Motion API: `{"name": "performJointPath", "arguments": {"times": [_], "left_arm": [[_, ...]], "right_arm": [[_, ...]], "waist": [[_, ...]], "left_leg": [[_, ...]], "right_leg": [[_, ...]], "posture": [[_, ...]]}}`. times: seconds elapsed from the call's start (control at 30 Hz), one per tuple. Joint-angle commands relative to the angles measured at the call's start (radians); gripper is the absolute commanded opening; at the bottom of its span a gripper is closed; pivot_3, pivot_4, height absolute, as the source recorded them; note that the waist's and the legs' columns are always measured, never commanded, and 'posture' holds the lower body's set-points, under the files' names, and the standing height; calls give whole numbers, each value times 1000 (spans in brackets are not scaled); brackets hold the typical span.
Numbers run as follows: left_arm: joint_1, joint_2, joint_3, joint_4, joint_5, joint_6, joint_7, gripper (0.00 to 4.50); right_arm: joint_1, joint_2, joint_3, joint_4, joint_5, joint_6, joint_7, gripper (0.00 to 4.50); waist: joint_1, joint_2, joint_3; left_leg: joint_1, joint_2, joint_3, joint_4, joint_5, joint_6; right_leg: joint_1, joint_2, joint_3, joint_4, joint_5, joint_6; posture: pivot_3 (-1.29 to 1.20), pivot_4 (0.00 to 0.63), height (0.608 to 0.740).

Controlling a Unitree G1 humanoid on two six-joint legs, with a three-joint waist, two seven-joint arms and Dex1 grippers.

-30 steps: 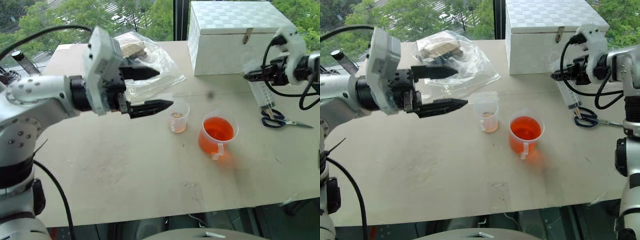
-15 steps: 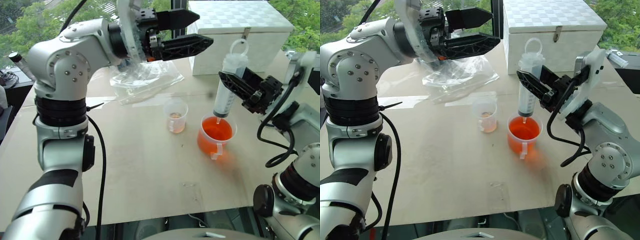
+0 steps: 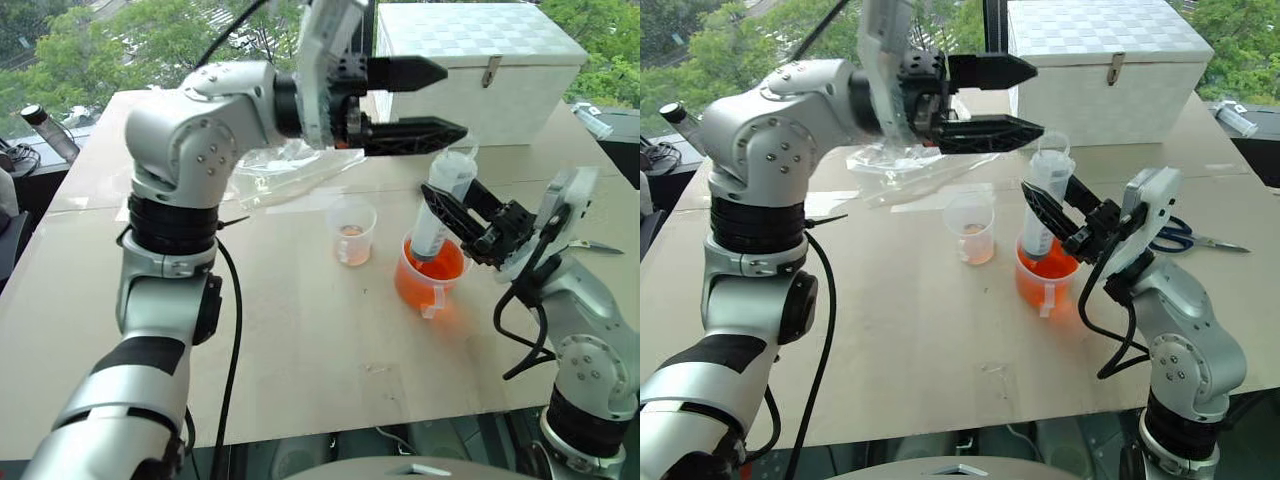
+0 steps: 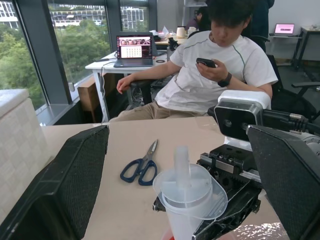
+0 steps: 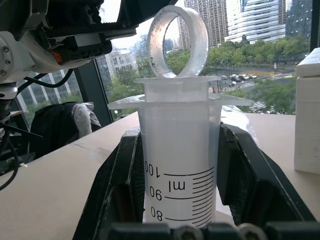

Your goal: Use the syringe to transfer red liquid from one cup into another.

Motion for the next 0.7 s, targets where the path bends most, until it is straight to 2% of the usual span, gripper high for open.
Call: {"name": "performJointPath", "arguments": {"times": [0.03, 0.33, 0.43, 0.53, 0.57, 0.63, 0.7], "left_arm": [[-9, -27, -17, -9, 40, -47, -16, 4500], [1, -84, -75, 42, 136, -107, -55, 4500], [1, -89, -75, 50, 142, -99, -70, 3753], [11, -79, -88, 46, 151, -94, -101, 2395], [16, -75, -93, 42, 155, -91, -109, 1790], [27, -63, -110, 34, 169, -91, -126, 909], [35, -60, -117, 32, 183, -100, -134, 209]], "right_arm": [[3, -19, 31, 17, -22, -120, 18, 1480], [8, -67, 59, 81, -53, -248, 7, 1480], [10, -73, 60, 85, -48, -262, -9, 1480], [10, -81, 67, 85, -47, -270, -20, 1480], [8, -83, 68, 84, -43, -270, -24, 1480], [5, -86, 70, 82, -39, -270, -31, 1480], [2, -87, 71, 80, -34, -269, -36, 1480]], "waist": [[0, 0, 0], [1, 0, 0], [1, 0, 0], [1, 0, 0], [1, 0, 0], [1, 0, 0], [1, 0, 0]], "left_leg": [[0, 0, 0, 0, 0, 0], [0, 0, 0, 0, 0, 0], [0, 0, 0, 0, 0, 0], [0, 0, 0, 0, 0, 0], [0, 0, 0, 0, 0, 0], [0, 0, 0, 0, 0, 0], [0, 0, 0, 0, 0, 0]], "right_leg": [[0, 0, 0, 0, 0, 0], [0, 0, 0, 0, 0, 0], [0, 0, 0, 0, 0, 0], [0, 0, 0, 0, 0, 0], [0, 0, 0, 0, 0, 0], [0, 0, 0, 0, 0, 0], [0, 0, 0, 0, 0, 0]], "posture": [[0, 150, 740], [0, 150, 740], [0, 150, 740], [0, 150, 740], [0, 150, 740], [0, 150, 740], [0, 150, 740]]}}
